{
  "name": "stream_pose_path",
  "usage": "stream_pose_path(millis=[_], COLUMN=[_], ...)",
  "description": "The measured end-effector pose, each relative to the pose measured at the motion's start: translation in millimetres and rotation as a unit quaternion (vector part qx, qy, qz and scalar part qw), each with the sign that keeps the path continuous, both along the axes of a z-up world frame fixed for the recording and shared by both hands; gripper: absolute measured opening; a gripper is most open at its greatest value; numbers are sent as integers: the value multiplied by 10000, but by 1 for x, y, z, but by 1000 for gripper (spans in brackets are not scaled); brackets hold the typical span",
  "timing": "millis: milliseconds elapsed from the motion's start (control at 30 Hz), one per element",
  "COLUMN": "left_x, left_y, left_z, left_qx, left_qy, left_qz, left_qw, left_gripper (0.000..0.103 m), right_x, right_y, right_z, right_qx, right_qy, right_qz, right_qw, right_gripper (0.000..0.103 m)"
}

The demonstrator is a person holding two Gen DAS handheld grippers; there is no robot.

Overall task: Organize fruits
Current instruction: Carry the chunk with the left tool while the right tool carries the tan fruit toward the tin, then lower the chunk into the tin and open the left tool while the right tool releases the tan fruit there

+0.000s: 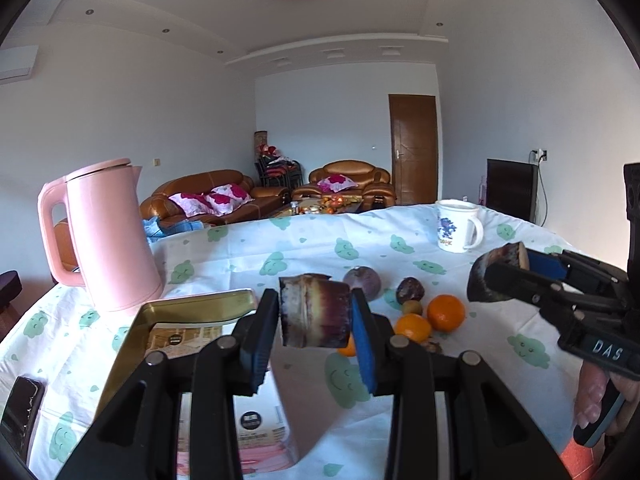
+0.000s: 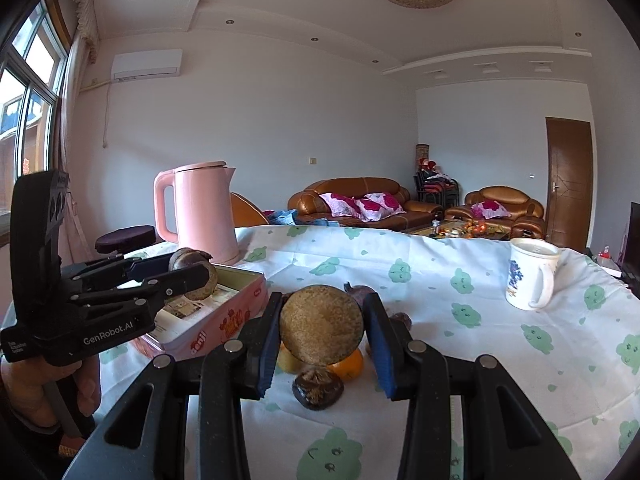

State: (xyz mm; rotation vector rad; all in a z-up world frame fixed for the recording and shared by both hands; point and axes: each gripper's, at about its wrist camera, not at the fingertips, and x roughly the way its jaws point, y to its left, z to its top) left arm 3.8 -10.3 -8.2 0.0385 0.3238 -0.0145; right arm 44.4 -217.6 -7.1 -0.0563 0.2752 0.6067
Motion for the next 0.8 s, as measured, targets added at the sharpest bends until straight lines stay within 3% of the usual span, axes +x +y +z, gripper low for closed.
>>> stream_pose_path(millis=[533,800], left_x=[21,34], left_y=[58,84], left_z=[-6,-11], left_qx=[-139,-146], left_qy=[541,762], left_qz=[557,794], left_qw=[9969,9938], left_gripper=[37,37], right_x=[40,46], right_y=[49,93], right_z=[34,36], right_qx=[-150,-383], right_qy=[196,287], right_qz=[593,925], right_qw=[9979,9946], right_gripper=[42,42])
